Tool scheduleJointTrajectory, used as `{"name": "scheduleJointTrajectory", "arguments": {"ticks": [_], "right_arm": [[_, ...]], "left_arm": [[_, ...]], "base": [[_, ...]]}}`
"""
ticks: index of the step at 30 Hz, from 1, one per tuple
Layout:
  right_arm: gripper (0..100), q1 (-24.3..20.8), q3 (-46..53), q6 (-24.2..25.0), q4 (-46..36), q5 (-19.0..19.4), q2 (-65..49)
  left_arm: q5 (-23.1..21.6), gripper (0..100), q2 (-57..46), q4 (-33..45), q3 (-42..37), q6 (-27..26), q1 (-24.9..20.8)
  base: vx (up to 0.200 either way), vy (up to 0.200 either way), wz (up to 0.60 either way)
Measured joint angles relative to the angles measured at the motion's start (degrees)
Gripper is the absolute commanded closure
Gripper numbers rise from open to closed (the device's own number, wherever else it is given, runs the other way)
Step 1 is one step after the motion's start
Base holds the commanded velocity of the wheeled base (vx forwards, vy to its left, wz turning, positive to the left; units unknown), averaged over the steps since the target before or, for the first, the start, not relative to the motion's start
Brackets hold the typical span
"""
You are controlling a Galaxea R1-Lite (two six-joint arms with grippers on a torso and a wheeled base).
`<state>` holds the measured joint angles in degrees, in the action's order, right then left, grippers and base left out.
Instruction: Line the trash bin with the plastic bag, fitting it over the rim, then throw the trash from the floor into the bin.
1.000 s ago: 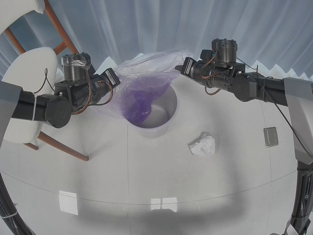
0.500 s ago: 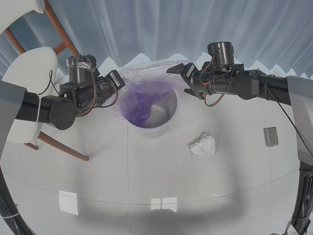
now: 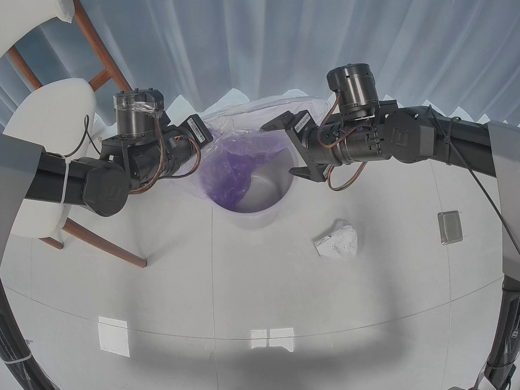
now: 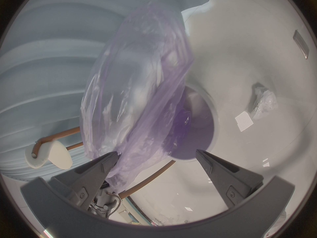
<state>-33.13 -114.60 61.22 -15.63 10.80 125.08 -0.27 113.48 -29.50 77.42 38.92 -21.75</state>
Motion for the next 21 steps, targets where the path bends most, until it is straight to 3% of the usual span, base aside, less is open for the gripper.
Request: {"name": "scheduleJointTrajectory", "arguments": {"ticks": [15, 16, 21], "right_arm": [[0, -3.83, 0.0, 0.22, 0.26, -1.28, 2.32], [100, -3.94, 0.0, 0.22, 0.3, -2.02, 2.68], [100, -4.32, 0.0, 0.15, 0.06, -5.52, 5.02]], "left_arm": [[0.02, 100, -0.09, 0.0, -0.2, -0.01, -0.49], [0.02, 100, -0.11, 0.0, -0.22, -0.01, -0.49], [0.02, 100, -0.34, 0.0, -0.28, 0.0, -0.57]], "base": [[0.0, 0.0, 0.0], [0.0, 0.0, 0.0], [0.0, 0.0, 0.0]]}}
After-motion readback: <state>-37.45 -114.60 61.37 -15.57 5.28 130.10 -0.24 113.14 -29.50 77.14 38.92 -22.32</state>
